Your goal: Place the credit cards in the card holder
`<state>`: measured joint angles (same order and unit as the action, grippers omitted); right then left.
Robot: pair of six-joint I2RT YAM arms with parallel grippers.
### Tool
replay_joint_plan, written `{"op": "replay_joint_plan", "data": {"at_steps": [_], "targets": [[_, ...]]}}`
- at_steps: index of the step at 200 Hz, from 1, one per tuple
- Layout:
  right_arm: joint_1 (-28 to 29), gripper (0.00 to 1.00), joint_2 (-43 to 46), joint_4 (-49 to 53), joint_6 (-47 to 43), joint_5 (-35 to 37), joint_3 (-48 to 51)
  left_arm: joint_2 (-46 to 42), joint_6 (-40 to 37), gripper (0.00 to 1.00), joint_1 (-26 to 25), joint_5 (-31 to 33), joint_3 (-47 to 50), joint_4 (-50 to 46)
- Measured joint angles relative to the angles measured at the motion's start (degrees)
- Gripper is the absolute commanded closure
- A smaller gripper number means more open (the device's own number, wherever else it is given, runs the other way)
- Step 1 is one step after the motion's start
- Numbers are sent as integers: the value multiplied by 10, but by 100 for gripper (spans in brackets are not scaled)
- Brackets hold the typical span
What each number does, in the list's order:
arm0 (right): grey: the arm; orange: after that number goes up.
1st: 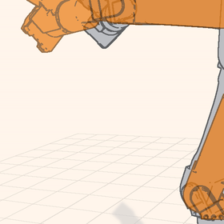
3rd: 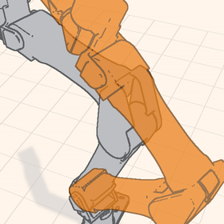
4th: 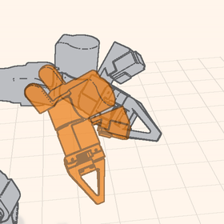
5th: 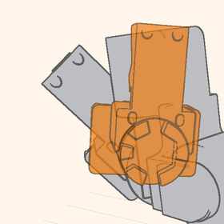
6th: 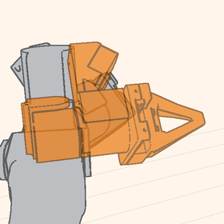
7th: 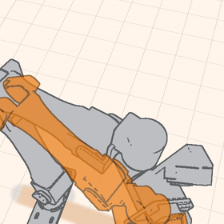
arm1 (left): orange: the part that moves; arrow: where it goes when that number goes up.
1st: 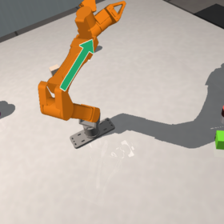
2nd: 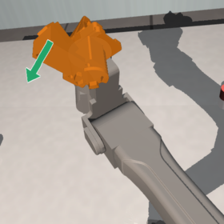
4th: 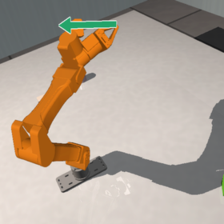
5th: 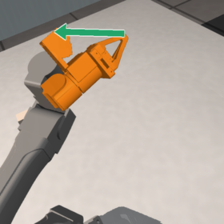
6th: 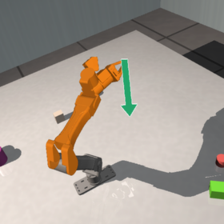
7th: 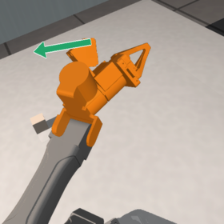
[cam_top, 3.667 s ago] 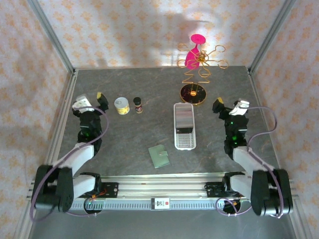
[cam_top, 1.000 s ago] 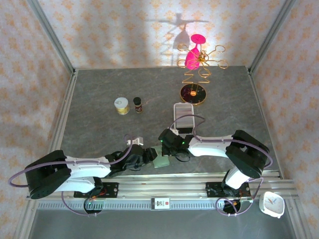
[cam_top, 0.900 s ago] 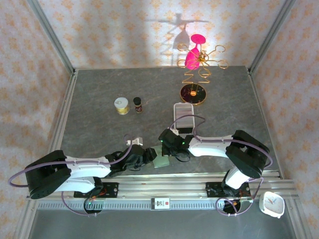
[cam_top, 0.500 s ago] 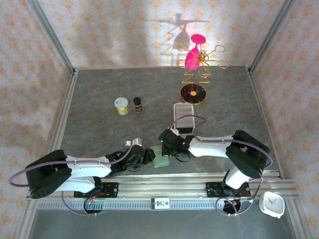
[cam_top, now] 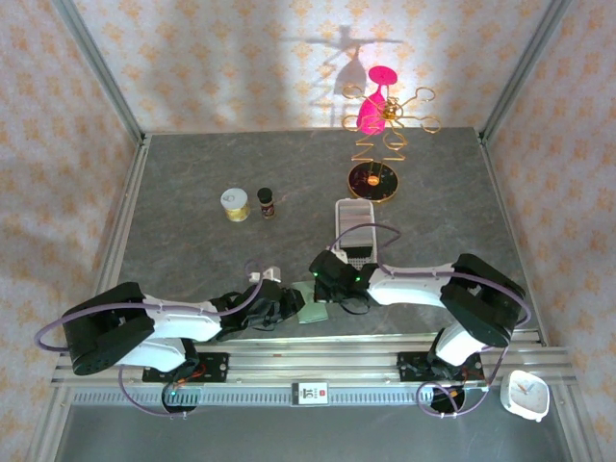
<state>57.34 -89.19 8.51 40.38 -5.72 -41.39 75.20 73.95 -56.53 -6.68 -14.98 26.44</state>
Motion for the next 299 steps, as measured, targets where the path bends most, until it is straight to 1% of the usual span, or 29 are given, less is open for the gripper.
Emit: {"op": "replay_joint_plan", "data": {"at_steps": [27, 43, 51, 70, 99, 119, 163, 178, 217, 271, 299], "targets": [[0, 100, 22, 0, 3, 0, 8, -36, -6, 96, 0, 5, -1, -3], [0, 100, 42, -1, 3, 0, 11, -72, -12, 100, 0, 14, -4, -19], [0, 98, 58, -5, 3, 1, 12, -88, -19, 100, 0, 19, -8, -31], [0, 88, 105, -14, 1, 2, 18, -124, -43, 100, 0, 33, -24, -68], [1, 74, 188, -42, -16, -8, 21, -164, -105, 100, 0, 54, -66, -130], [1, 68, 229, -53, -31, -23, 19, -187, -152, 100, 0, 62, -91, -158], [1, 67, 234, -49, -42, -32, 0, -205, -220, 100, 0, 63, -115, -173], [1, 64, 234, -47, -42, -32, 0, -207, -231, 100, 0, 63, -116, -175], [1, 63, 228, -47, -38, -32, 0, -217, -244, 100, 0, 64, -116, -185], [1, 62, 223, -38, -32, -31, 0, -238, -246, 100, 0, 84, -116, -197], [1, 63, 205, -34, -29, -30, -11, -239, -247, 100, 0, 92, -115, -202]]}}
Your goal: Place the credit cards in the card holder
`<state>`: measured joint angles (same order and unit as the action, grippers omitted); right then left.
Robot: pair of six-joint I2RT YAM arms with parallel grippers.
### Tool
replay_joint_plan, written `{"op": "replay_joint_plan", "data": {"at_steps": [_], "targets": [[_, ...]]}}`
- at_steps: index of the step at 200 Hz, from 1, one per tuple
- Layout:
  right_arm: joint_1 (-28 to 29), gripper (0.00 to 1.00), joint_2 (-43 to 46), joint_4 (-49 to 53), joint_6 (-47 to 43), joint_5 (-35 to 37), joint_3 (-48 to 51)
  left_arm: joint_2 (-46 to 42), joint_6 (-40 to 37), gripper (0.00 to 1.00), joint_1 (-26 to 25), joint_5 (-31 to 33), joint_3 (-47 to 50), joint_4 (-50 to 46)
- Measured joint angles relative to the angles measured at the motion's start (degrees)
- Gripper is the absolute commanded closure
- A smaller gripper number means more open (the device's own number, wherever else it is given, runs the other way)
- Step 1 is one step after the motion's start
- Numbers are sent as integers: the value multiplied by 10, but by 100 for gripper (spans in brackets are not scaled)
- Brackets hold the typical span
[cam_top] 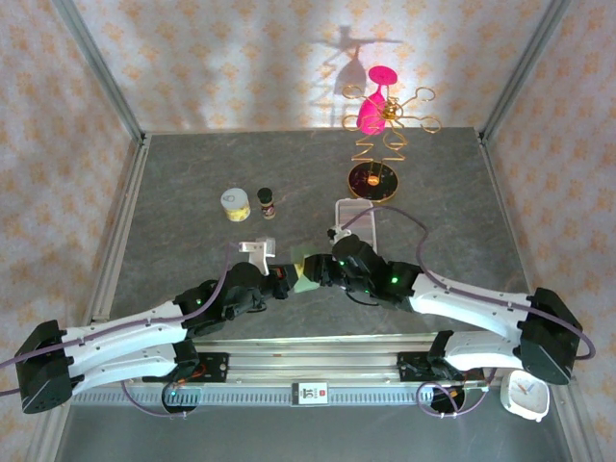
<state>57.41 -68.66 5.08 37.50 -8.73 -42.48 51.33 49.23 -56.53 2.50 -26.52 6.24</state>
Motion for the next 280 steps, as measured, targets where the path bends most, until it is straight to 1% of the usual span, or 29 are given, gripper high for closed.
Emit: {"op": "replay_joint_plan", "data": {"at_steps": [44, 66, 81, 87, 109, 130, 139, 147, 153, 163, 193, 209, 220, 233, 245, 269, 280], "targets": [[6, 69, -47, 45, 9, 22, -45, 0, -10, 100, 0, 19, 0, -21], [12, 70, -66, 62, 20, 44, -58, 0, -14, 100, 0, 28, 0, -32], [14, 70, -72, 65, 28, 56, -59, 0, -14, 100, 0, 34, 0, -37], [14, 70, -75, 74, 30, 71, -59, -3, -14, 100, -1, 40, 0, -38], [-7, 70, -82, 116, 39, 111, -34, -34, -14, 100, -1, 55, 0, -34], [-14, 64, -75, 133, 44, 123, -16, -45, -14, 100, -1, 69, 0, -33], [-16, 59, -61, 133, 40, 122, -9, -47, -14, 100, -1, 72, 0, -34], [-16, 53, -43, 130, 38, 119, -4, -48, -14, 100, -1, 72, 0, -34], [-16, 48, -21, 122, 34, 113, 1, -50, -14, 100, -1, 72, 0, -34], [-16, 43, 19, 101, 30, 103, 11, -52, -15, 100, -1, 69, 0, -34], [-23, 37, 132, 23, 18, 56, 47, -60, -22, 100, -1, 35, 0, -30], [-27, 32, 157, -11, 17, 31, 64, -63, -24, 100, -1, 10, 0, -21], [-28, 31, 162, -26, 17, 13, 73, -65, -24, 100, -1, -7, 0, -13], [-28, 32, 158, -32, 16, -2, 76, -66, -24, 100, -1, -24, 0, -5], [-28, 39, 151, -33, 13, -3, 76, -66, -24, 100, -1, -37, 0, 2], [-28, 51, 141, -26, 13, -2, 76, -66, -24, 100, -1, -44, 0, 7], [-28, 59, 140, -24, 10, 0, 76, -66, -24, 100, -1, -45, 0, 7]]}}
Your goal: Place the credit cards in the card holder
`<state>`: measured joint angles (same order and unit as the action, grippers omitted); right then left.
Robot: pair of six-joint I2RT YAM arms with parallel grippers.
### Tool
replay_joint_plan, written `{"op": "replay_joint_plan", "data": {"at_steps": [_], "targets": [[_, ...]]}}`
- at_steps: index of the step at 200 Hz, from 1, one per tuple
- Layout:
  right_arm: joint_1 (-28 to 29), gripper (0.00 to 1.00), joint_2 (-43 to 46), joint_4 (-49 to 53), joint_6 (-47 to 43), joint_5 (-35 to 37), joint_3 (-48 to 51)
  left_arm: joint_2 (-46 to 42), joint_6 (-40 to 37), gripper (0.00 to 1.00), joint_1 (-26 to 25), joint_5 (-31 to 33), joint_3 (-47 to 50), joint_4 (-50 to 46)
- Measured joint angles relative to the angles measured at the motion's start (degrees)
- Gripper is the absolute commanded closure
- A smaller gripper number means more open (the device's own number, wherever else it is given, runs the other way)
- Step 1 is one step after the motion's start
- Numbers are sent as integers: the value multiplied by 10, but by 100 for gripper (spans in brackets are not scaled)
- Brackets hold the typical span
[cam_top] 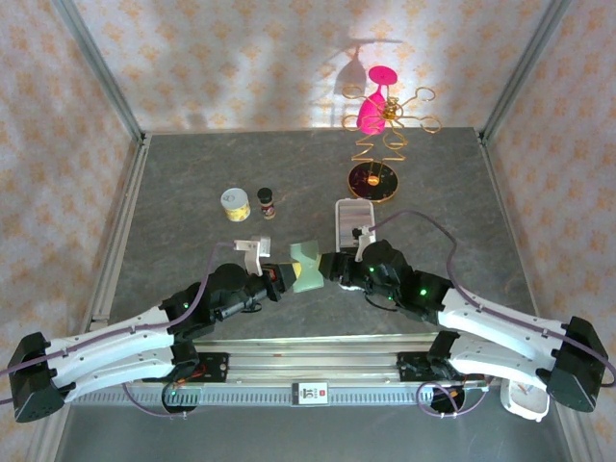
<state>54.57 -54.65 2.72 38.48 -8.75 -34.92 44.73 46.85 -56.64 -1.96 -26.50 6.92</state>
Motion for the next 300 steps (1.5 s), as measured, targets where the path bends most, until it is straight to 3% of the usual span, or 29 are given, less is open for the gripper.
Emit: {"op": "replay_joint_plan", "data": {"at_steps": [46, 90, 114, 179, 187, 217, 242, 300], "targets": [[0, 63, -2, 4, 0, 3, 2, 0, 11, 100, 0, -2, 12, 3], [0, 81, -25, 5, -1, 3, 10, 0, 18, 100, 0, -2, 17, 6], [0, 100, -39, 4, -5, -1, 13, 6, 26, 100, 0, -2, 24, 15], [0, 100, -79, -22, 7, -19, 37, 51, 52, 100, 0, -2, 62, 46], [0, 100, -89, -26, 9, -24, 39, 58, 57, 96, 0, -2, 69, 54], [0, 100, -126, -44, 16, -38, 42, 93, 74, 66, 0, 3, 92, 76], [0, 100, -152, -67, 23, -49, 42, 116, 87, 50, 0, 18, 103, 81], [9, 100, -181, -104, 42, -63, 42, 132, 113, 29, 2, 99, 105, 24]]}}
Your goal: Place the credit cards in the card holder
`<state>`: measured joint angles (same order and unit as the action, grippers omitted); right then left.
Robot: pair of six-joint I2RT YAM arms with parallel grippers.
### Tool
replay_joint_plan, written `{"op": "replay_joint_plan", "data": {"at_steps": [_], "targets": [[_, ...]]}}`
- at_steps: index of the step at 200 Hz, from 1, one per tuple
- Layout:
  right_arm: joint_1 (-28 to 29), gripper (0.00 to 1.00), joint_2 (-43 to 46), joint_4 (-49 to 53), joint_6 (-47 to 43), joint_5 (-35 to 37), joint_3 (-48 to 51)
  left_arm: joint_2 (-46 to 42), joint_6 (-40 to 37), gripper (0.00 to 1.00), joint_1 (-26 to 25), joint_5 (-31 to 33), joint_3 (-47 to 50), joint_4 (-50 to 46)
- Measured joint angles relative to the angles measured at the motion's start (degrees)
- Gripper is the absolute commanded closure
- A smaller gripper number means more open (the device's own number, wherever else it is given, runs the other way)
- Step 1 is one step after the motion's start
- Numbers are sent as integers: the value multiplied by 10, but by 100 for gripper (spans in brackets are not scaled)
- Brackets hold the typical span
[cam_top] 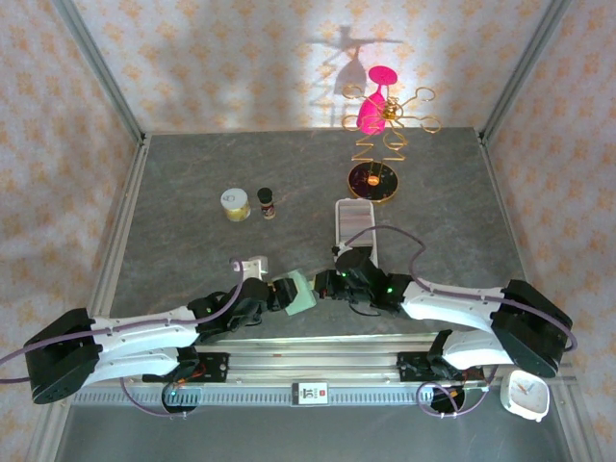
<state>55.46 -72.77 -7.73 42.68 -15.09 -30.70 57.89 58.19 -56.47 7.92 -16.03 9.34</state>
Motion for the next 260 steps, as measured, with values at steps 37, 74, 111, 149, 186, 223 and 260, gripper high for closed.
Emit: {"op": "replay_joint_plan", "data": {"at_steps": [37, 74, 111, 149, 186, 223, 260], "targets": [[1, 100, 0, -11, 8, -2, 0, 0, 5, 27, 11, 33, -6, -47], [4, 100, 0, -13, 11, -2, 0, -2, 5, 26, 11, 35, -20, -62], [5, 100, 0, -13, 11, -2, 0, -4, 0, 24, 11, 34, -51, -67], [5, 100, 3, -13, 11, -2, 0, 17, -23, 25, 12, 31, -90, -75], [7, 100, 9, -13, 11, -1, 0, 69, -43, 32, 17, 28, -118, -94], [7, 100, 16, -12, 11, 1, 0, 112, -56, 41, 19, 28, -141, -120], [7, 100, 18, -7, 11, 6, 0, 122, -55, 51, 35, 29, -143, -140]]}}
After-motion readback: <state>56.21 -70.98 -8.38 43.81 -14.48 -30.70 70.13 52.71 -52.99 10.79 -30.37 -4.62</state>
